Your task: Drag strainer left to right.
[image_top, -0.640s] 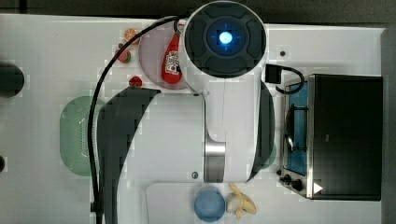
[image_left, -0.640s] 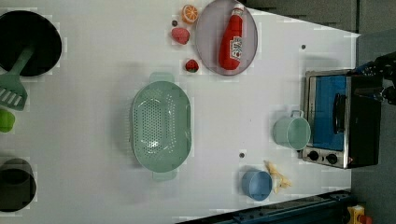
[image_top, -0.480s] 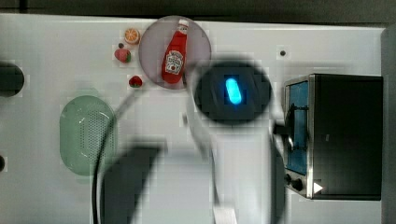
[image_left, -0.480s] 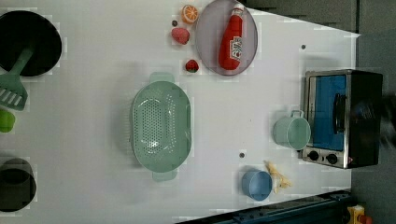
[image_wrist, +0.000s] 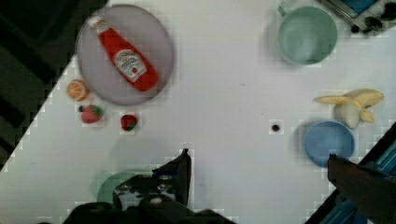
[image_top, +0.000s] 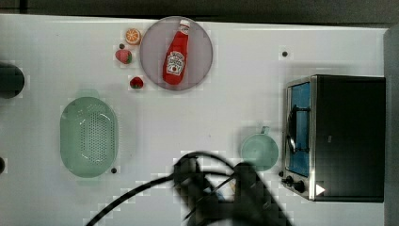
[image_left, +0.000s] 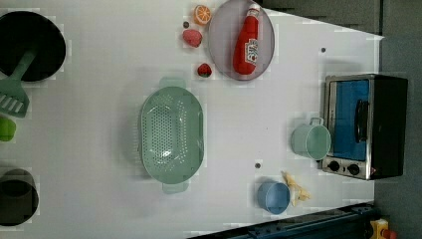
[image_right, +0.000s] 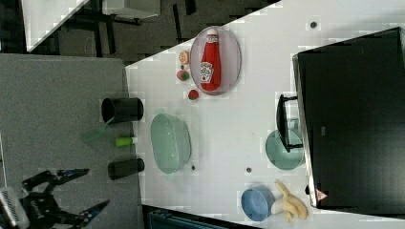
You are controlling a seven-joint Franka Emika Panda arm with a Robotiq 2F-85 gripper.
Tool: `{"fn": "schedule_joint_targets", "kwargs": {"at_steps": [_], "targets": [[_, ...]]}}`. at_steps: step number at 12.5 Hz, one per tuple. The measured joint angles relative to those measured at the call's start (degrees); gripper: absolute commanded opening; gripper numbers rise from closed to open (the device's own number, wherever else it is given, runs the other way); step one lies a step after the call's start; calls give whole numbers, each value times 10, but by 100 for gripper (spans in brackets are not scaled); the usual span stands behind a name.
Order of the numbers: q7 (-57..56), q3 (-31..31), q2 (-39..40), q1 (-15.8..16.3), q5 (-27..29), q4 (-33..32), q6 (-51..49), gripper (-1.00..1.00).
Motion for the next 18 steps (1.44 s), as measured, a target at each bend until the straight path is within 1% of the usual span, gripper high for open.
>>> {"fn": "schedule_joint_targets", "kwargs": {"at_steps": [1,3,6,7,9,11,12,14,15,16,18], "targets": [[11,21,6,0,2,8,-2,100],[66,72,50,13,7,8,26,100],[183,180,165,16,1,-3,96,100],[234,213,209,23,5,-9,119,100],[335,288,296,29,6,-16,197,100],[426,317,354,56,3,-21,243,100],[480,334,378,60,-8,-25,272,100],[557,357,411,65,-43,-37,296,100],[590,360,431,71,-60,-38,323,100],[619,359,451,74,-95,-40,359,100],[669,358,509,70,-126,-32,415,100]]}}
